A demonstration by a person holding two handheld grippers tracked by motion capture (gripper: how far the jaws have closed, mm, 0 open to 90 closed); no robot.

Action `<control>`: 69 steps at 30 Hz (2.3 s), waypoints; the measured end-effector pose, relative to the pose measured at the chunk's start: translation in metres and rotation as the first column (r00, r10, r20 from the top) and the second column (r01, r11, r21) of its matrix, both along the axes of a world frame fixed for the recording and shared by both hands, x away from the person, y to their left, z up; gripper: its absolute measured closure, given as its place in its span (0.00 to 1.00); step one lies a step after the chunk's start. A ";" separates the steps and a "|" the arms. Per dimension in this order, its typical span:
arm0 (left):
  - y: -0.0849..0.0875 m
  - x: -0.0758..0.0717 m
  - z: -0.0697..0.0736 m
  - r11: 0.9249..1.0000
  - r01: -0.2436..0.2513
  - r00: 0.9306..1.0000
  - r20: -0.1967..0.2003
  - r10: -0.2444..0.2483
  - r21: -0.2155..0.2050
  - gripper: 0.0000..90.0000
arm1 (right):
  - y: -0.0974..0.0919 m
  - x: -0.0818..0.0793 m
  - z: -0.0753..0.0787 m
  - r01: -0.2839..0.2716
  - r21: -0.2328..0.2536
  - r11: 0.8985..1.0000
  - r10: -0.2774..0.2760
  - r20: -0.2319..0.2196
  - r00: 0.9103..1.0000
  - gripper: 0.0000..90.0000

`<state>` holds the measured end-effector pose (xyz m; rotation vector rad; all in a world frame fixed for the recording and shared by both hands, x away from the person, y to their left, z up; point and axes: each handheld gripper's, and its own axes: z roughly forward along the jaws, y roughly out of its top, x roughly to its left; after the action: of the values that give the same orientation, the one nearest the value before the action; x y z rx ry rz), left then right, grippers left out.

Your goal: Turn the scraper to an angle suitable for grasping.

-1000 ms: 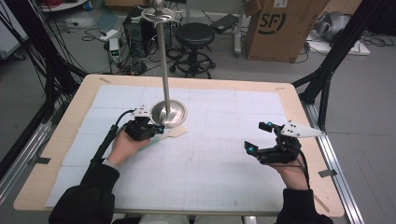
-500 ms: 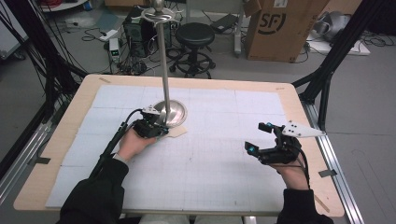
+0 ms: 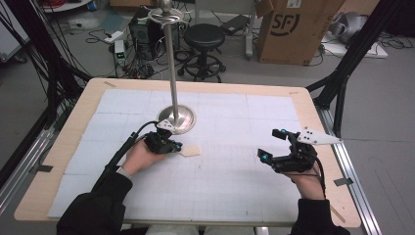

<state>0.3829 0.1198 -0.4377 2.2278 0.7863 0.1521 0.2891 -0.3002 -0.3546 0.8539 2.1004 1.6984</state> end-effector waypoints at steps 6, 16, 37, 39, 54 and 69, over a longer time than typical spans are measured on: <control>0.002 -0.031 -0.004 0.995 0.091 0.996 -0.011 -0.092 -0.047 1.00 | -0.001 0.000 0.000 0.004 -0.004 1.000 -0.004 0.001 1.000 0.04; 0.012 -0.071 0.007 0.984 0.130 0.991 0.040 -0.126 -0.122 1.00 | 0.000 0.003 -0.002 -0.013 0.005 1.000 0.013 -0.005 1.000 0.04; 0.055 -0.083 -0.007 0.999 0.018 0.995 0.095 -0.015 -0.027 1.00 | -0.001 0.013 -0.007 -0.018 0.022 1.000 0.019 -0.043 0.999 0.04; 0.054 -0.081 -0.006 1.000 -0.002 0.994 0.107 0.004 -0.020 1.00 | 0.000 0.013 -0.007 -0.021 0.022 1.000 0.022 -0.042 0.999 0.04; 0.032 -0.048 -0.007 0.993 -0.075 0.991 0.105 0.085 -0.092 1.00 | 0.005 0.015 -0.007 -0.043 0.014 0.999 0.044 -0.049 0.998 0.04; -0.019 -0.040 -0.011 0.996 -0.028 0.997 0.074 0.034 -0.085 1.00 | 0.000 0.012 -0.006 -0.037 0.024 0.999 0.038 -0.045 0.998 0.04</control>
<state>0.3430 0.1009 -0.4487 2.1194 0.7721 0.2137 0.3013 -0.3001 -0.3606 0.8726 2.1434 1.7411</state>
